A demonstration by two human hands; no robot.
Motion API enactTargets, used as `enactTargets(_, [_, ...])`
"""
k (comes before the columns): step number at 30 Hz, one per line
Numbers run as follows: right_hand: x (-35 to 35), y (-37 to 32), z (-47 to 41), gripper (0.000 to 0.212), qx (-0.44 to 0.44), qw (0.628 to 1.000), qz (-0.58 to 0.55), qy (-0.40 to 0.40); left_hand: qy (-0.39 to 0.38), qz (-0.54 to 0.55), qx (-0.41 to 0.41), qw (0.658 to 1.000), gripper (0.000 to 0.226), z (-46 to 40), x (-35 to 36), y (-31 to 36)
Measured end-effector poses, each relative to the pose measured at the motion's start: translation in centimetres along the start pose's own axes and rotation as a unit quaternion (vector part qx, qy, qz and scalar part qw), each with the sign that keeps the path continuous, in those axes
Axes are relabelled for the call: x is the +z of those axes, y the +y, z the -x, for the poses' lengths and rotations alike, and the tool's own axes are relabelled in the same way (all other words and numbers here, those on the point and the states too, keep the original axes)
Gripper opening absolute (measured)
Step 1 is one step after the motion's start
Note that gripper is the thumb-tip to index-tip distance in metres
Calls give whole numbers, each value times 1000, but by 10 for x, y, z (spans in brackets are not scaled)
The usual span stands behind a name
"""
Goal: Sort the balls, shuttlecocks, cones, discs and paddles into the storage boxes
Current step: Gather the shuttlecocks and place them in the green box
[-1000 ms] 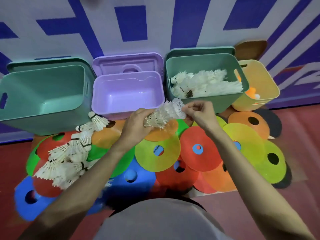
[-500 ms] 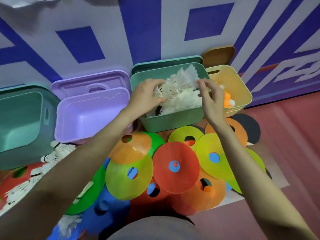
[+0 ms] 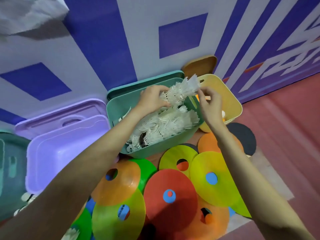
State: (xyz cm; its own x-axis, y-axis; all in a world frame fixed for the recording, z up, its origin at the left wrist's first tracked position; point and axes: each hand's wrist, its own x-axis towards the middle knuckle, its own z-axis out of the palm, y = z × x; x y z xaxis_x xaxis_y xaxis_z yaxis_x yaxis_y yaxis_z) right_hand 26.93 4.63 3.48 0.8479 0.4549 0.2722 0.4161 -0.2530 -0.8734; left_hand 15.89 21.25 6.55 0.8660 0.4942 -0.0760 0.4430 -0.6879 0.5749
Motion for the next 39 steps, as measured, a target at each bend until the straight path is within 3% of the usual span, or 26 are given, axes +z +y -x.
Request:
enactTargets(3, [8,7,-5,19,12,1000,8,-11,-1,10,-4,1000,66,-8,4,-9])
enactTargets(9, [10,15,-15,25,12,999,2,45,26,50,28,998,60,-17,3,-3])
enactTargets(12, [13,20,-15,26,28,998,5,49,3,42,18,999,61,-21,9,-2])
enactTargets(16, [16,26,-10,26,12,999,42,20,-42,16,-1,999,65,-20,18,-10])
enactTargets(21, [18,30,-8,24,-12,995,87,-41,-19,-15,-35,999,63,-8,17,-31])
enactTargets(25, [24,28,-12,21,-42,971,207,-114,-41,2,-47,998,67,7,22,-48])
enactTargets(29, [26,17,-9,55,-94,937,294,-161,-87,22,-24,996,68,17,28,-48])
enactTargets(32, [24,20,-7,40,-91,890,392,-215,-76,36,-16,996,56,20,35,-47])
enactTargets(35, [28,25,-1,25,-90,873,433,-205,-57,39,-14,997,33,21,41,-51])
enactTargets(39, [33,25,2,20,-105,850,477,-198,-71,38,-23,997,23,21,48,-51])
